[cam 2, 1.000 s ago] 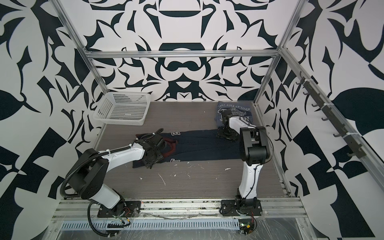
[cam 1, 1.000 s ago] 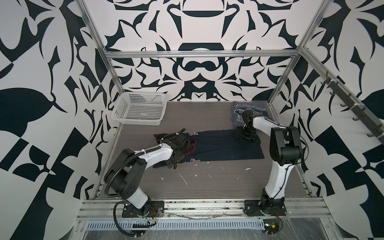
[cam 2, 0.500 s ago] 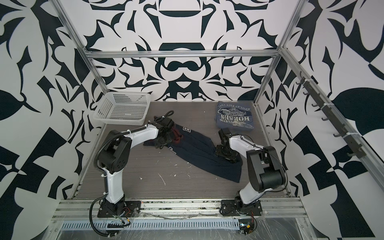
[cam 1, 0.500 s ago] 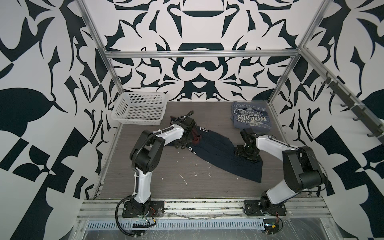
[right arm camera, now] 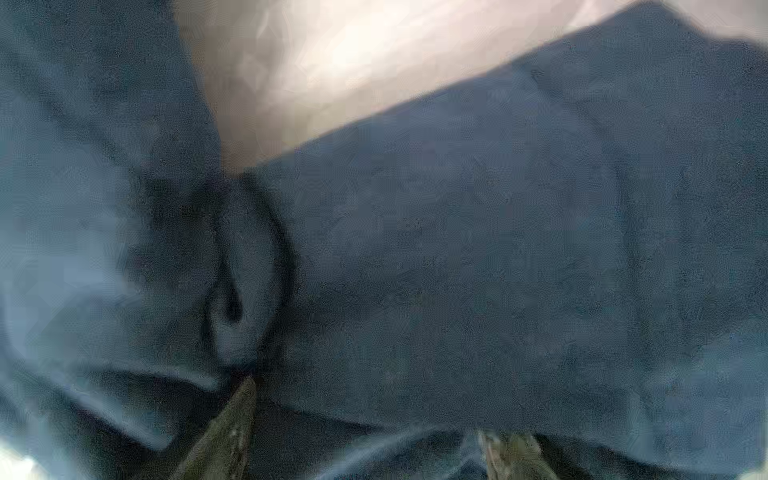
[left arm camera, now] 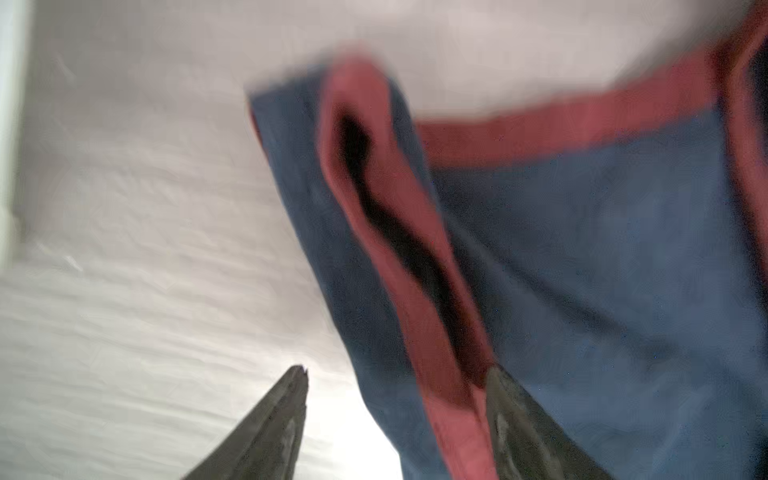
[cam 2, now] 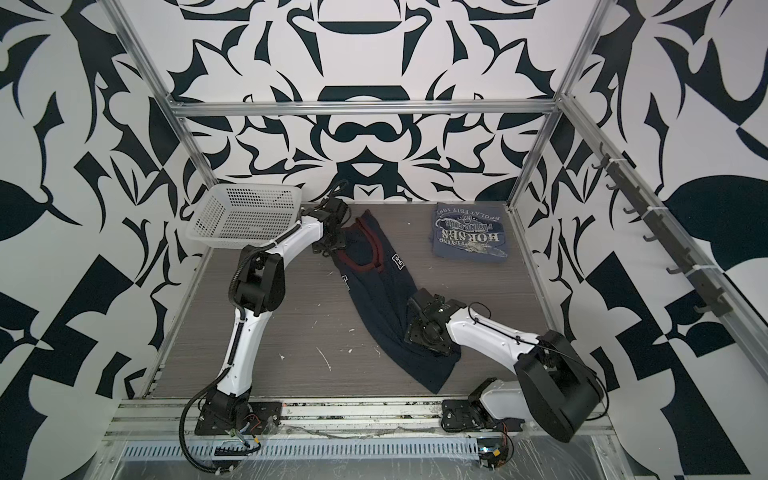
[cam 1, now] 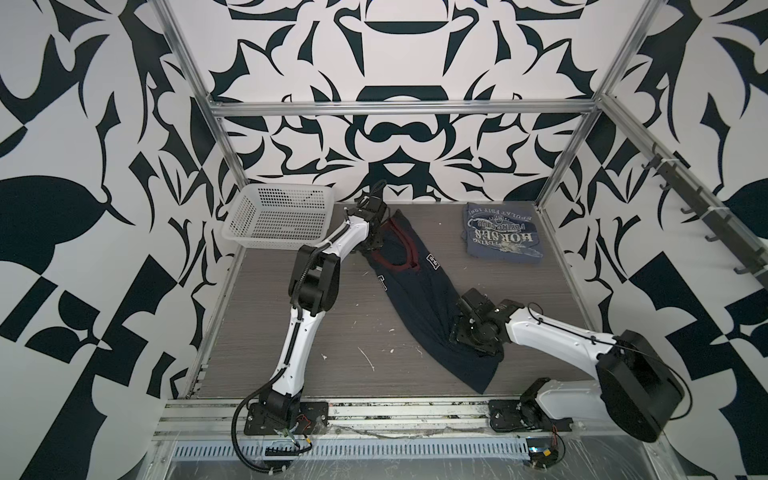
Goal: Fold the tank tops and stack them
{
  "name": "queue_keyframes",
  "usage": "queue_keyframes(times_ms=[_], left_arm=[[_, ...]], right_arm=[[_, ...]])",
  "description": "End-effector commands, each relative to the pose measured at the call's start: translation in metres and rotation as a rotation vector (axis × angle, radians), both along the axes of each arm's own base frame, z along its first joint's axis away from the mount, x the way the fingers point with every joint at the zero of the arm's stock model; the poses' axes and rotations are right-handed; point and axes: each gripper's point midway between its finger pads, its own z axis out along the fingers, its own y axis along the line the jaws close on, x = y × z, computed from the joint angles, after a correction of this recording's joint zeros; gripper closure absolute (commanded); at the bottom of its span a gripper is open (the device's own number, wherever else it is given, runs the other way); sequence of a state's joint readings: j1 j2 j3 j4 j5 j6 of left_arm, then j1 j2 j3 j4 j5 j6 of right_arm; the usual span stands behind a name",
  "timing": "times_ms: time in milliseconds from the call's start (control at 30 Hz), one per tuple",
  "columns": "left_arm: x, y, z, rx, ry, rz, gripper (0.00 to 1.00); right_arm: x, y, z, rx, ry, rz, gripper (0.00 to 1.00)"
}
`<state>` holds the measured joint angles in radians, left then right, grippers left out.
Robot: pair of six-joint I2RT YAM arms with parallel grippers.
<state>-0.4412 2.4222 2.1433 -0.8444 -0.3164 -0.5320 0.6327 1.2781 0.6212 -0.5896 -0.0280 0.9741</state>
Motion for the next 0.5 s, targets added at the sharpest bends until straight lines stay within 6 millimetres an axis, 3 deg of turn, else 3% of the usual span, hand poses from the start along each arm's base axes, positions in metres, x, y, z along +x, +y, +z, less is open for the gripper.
queue_keyframes(times_ms=[0,67,167,300,467], left_arm=[[-0.006,0.004,0.031,0.052,0.007,-0.056,0.27],[-0.011,-0.001,0.046,0.012,-0.010,-0.038,0.26],[-0.024,-0.007,0.053,-0.048,-0.018,0.010,0.27],[-0.034,-0.011,0.038,-0.095,0.004,0.055,0.28],[-0.027,-0.020,0.007,-0.113,0.041,0.042,0.29]], right_arm=[[-0.001,-0.011,0.031,-0.002,-0.044,-0.058,0.14],[0.009,-0.031,0.056,-0.074,-0.127,-0.050,0.13],[0.018,-0.043,0.071,-0.073,-0.162,-0.028,0.14],[0.019,-0.031,0.071,-0.007,-0.159,0.046,0.16],[0.014,-0.016,0.049,0.073,-0.137,0.086,0.16]])
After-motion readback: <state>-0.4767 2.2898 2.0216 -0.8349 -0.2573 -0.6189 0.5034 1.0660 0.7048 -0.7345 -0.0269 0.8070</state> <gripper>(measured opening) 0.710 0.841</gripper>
